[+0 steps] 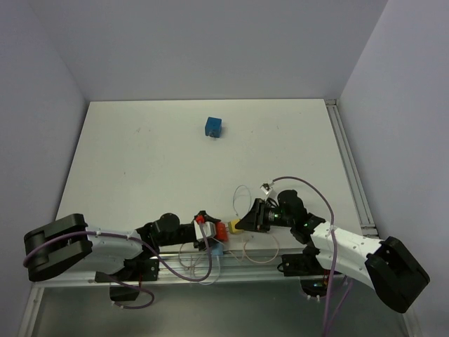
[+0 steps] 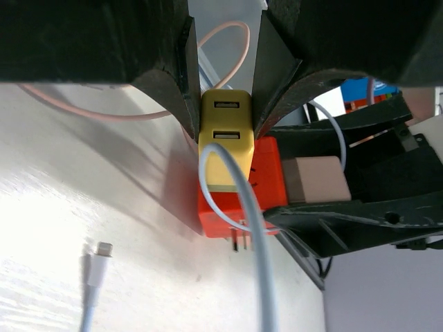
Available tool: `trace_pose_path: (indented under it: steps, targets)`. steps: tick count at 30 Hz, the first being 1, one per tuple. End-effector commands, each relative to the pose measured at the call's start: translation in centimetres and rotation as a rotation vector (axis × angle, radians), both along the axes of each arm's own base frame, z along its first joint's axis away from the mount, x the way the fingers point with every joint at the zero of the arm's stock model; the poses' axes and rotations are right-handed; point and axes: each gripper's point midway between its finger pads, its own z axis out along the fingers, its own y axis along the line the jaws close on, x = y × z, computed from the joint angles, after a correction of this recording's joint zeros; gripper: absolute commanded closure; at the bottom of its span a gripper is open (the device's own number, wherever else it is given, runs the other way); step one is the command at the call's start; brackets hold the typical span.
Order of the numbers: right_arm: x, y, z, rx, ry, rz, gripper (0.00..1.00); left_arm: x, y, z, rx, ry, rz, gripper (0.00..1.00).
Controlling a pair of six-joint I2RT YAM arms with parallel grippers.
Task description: Insert the plug
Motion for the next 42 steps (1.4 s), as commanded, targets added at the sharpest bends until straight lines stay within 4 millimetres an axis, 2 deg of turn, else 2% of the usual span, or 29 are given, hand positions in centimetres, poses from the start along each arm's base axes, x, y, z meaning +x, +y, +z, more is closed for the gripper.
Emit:
trace_pose_path:
  steps: [1, 11, 16, 19, 20, 21, 22, 24, 25, 27, 28, 29, 30, 32, 37, 42]
  targets:
    - [0.9, 0.8, 2.3, 0.087, -0.095, 0.006, 1.0, 0.1, -1.3, 4.1, -0.153, -0.069, -0.017, 1.0]
    - [0.7, 0.7, 3.5, 0.12, -0.136, 0.01, 1.0, -0.1, -1.5, 6.6, -0.234, -0.093, -0.016, 1.0]
    - [0.4, 0.6, 3.9, 0.095, -0.138, 0.022, 1.0, -0.3, -1.4, 9.1, -0.311, -0.121, -0.009, 1.0]
    - [0.3, 0.5, 4.9, 0.067, -0.157, 0.028, 1.0, -0.1, -1.2, 10.3, -0.347, -0.142, 0.005, 1.0]
    - [0.5, 0.5, 5.9, 0.067, -0.187, 0.033, 1.0, 0.0, -1.2, 10.5, -0.352, -0.147, 0.011, 1.0]
    - [0.2, 0.2, 5.7, 0.043, -0.171, 0.032, 1.0, 0.1, -1.2, 10.8, -0.359, -0.15, 0.014, 1.0]
    - [0.4, 0.2, 7.2, 0.059, -0.205, 0.025, 1.0, 0.1, -1.1, 11.3, -0.377, -0.158, 0.016, 1.0]
    - [0.3, -0.2, 7.4, 0.028, -0.206, 0.022, 1.0, -0.1, -0.7, 11.9, -0.407, -0.164, 0.017, 1.0]
    - [0.4, -0.2, 8.9, 0.039, -0.24, 0.017, 1.0, 0.0, -0.6, 12.2, -0.419, -0.166, 0.025, 1.0]
    - [0.3, -0.6, 9.3, 0.009, -0.246, 0.015, 1.0, 0.2, -0.1, 13.1, -0.453, -0.18, 0.044, 1.0]
    - [0.6, -0.6, 10.7, 0.017, -0.274, 0.009, 1.0, 0.2, 0.0, 13.2, -0.463, -0.184, 0.05, 1.0]
    - [0.7, -0.7, 11.1, 0.007, -0.29, 0.015, 1.0, 0.3, 0.3, 14.3, -0.508, -0.198, 0.059, 1.0]
    - [0.6, -0.8, 10.9, -0.014, -0.274, 0.02, 1.0, 0.6, 0.7, 14.2, -0.517, -0.195, 0.085, 1.0]
    - [0.9, -0.9, 12.4, -0.022, -0.305, 0.021, 1.0, 0.8, 1.0, 15.3, -0.57, -0.209, 0.101, 1.0]
    - [1.2, -1.0, 14.1, -0.049, -0.321, 0.022, 1.0, 1.2, 0.8, 15.4, -0.612, -0.203, 0.118, 1.0]
    - [0.9, -1.1, 13.7, -0.063, -0.29, 0.026, 1.0, 0.8, 0.2, 15.0, -0.616, -0.19, 0.088, 1.0]
